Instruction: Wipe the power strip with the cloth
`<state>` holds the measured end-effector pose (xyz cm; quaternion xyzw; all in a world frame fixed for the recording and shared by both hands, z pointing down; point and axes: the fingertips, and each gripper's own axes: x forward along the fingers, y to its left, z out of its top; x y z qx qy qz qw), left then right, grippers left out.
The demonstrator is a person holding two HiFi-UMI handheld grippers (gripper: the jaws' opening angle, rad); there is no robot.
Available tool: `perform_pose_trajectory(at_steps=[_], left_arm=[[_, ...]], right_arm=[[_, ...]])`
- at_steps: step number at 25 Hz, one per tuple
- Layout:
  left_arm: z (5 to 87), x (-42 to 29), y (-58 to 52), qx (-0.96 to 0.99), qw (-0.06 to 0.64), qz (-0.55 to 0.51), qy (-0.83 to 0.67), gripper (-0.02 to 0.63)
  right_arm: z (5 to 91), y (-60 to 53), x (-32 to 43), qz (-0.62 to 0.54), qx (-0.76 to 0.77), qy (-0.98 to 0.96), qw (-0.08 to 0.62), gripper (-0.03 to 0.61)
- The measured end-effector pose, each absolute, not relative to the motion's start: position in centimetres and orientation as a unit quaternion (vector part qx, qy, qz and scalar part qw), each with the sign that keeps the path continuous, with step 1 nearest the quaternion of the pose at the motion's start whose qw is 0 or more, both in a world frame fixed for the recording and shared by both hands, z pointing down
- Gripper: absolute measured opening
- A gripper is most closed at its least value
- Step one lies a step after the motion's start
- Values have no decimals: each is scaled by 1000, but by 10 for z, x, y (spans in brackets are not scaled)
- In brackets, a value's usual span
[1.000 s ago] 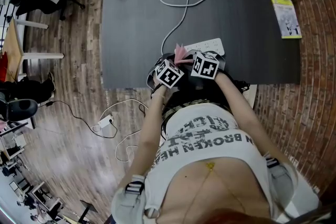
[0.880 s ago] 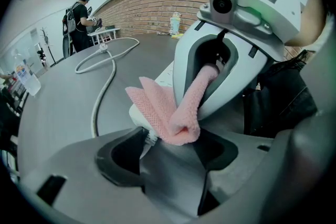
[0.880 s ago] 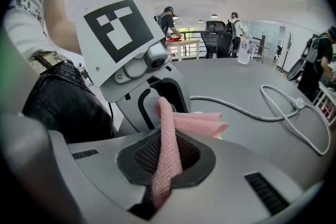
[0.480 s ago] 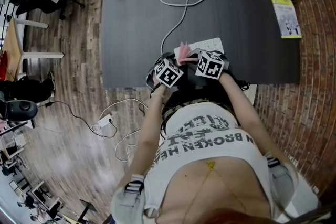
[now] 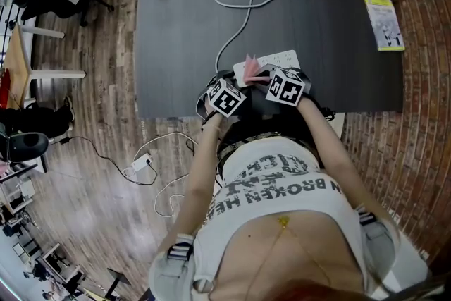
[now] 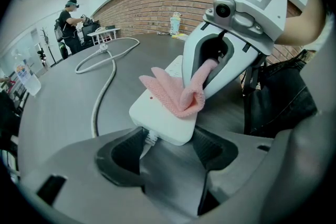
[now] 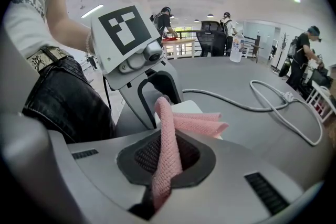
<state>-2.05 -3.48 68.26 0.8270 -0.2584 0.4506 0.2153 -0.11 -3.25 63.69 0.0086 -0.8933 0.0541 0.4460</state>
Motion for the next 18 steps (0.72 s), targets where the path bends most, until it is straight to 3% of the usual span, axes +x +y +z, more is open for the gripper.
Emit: perform_pose_trajectory(at_steps=[18], left_arm=[[680, -20, -33, 829, 217, 449, -253, 279]], right_arm=[[636, -42, 28, 66, 41, -886, 457, 17]])
